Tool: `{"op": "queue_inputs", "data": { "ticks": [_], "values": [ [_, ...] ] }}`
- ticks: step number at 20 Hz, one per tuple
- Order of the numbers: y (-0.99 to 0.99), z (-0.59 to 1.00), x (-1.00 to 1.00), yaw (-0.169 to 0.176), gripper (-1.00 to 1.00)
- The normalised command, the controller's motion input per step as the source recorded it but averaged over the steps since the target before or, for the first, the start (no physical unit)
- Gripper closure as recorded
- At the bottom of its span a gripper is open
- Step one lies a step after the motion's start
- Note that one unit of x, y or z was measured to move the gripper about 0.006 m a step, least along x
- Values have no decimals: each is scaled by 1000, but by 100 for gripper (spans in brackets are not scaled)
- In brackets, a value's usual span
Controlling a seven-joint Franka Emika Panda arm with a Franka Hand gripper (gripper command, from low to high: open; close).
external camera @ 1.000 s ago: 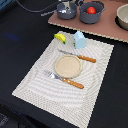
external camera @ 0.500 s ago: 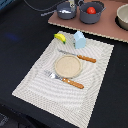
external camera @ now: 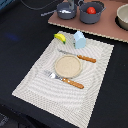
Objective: Interact with the objects in diverse but meaningful ways.
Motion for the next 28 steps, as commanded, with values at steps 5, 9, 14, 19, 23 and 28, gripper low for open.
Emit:
{"op": "queue_inputs", "data": {
  "ticks": [5, 9, 14, 19, 23, 28],
  "values": [
    [449, 49, 649, -63, -100],
    [401, 39, 600, -64, -100],
    [397, 65, 557, -78, -100],
    [158, 4, 248, -54, -100],
    [61, -4, 101, -20, -100],
    [29, -70, 14, -12, -100]
  ]
}}
